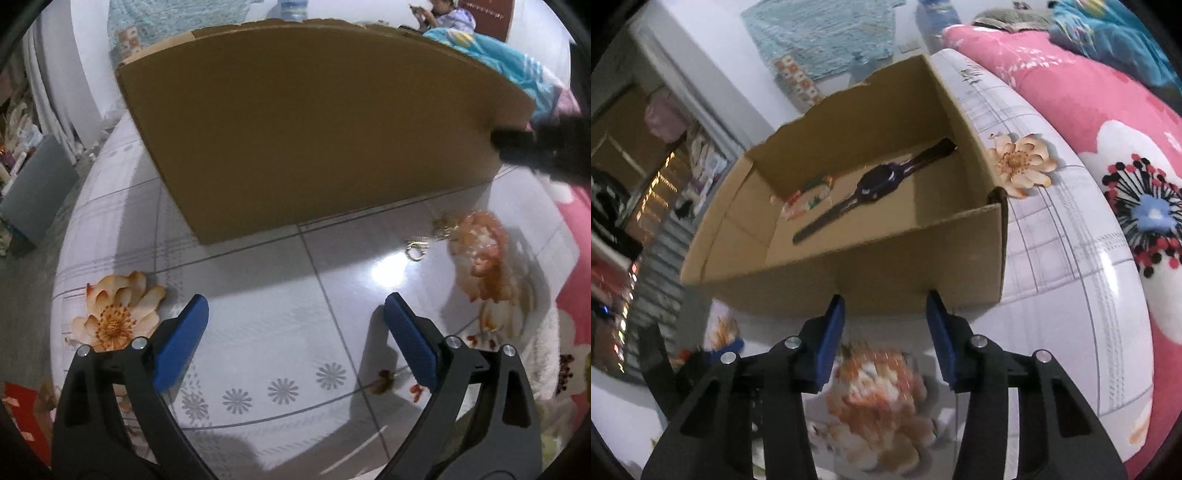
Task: Organize jewelry
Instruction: 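Withdraw the right gripper from the box toward the jewelry on the bed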
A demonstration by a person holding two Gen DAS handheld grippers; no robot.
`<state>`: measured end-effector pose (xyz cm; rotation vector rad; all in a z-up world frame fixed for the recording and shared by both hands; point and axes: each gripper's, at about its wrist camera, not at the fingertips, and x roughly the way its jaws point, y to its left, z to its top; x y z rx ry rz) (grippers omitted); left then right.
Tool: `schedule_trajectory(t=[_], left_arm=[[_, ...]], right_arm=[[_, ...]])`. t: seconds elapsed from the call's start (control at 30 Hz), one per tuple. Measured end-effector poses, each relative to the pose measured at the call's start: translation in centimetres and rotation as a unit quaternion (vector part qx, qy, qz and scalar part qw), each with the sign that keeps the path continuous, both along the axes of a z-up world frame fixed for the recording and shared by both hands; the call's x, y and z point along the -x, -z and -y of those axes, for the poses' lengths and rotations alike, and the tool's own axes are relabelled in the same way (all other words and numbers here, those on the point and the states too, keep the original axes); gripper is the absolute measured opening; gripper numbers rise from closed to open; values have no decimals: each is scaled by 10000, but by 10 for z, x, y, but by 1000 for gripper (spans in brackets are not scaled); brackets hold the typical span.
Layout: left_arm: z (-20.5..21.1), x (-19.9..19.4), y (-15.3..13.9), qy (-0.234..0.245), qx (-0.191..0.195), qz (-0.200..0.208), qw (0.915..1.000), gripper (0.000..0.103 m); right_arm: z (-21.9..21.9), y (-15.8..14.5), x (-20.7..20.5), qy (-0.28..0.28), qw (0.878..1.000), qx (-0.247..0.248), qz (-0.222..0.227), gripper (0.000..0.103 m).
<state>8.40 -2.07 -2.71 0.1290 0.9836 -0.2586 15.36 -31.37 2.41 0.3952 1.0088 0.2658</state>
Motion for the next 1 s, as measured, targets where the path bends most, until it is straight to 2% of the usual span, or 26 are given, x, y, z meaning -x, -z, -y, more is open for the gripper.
schedule_trajectory(t=[0.2, 0.37, 0.43, 0.6, 0.7, 0.83, 0.9, 1.0], left_arm=[[0, -5, 0, -72, -12, -55, 10000, 95], [5, -10, -2, -181, -45, -79, 9998, 96], [10, -7, 0, -235, -63, -157, 9996, 96], [13, -19, -2, -397, -84, -270, 9988, 96], [16, -22, -3, -471, -87, -298, 9984, 96], [17, -25, -5, -474, -113, -394, 9980, 96], [16, -27, -5, -463, -119, -433, 9979, 96], [15, -29, -5, -429, -117, -441, 9980, 96]], right_arm=[[7, -2, -1, 91, 9998, -107, 106, 45], [27, -3, 27, 347, 9987, 224, 283, 47], [36, -3, 37, 473, 9978, 372, 288, 56], [56, -3, 68, 778, 9927, 877, 285, 70], [61, -2, 80, 893, 9893, 1121, 257, 77], [57, -5, 91, 920, 9837, 1508, 327, 91], [49, -10, 97, 925, 9769, 1852, 534, 97], [33, -16, 100, 909, 9613, 2490, 756, 97]])
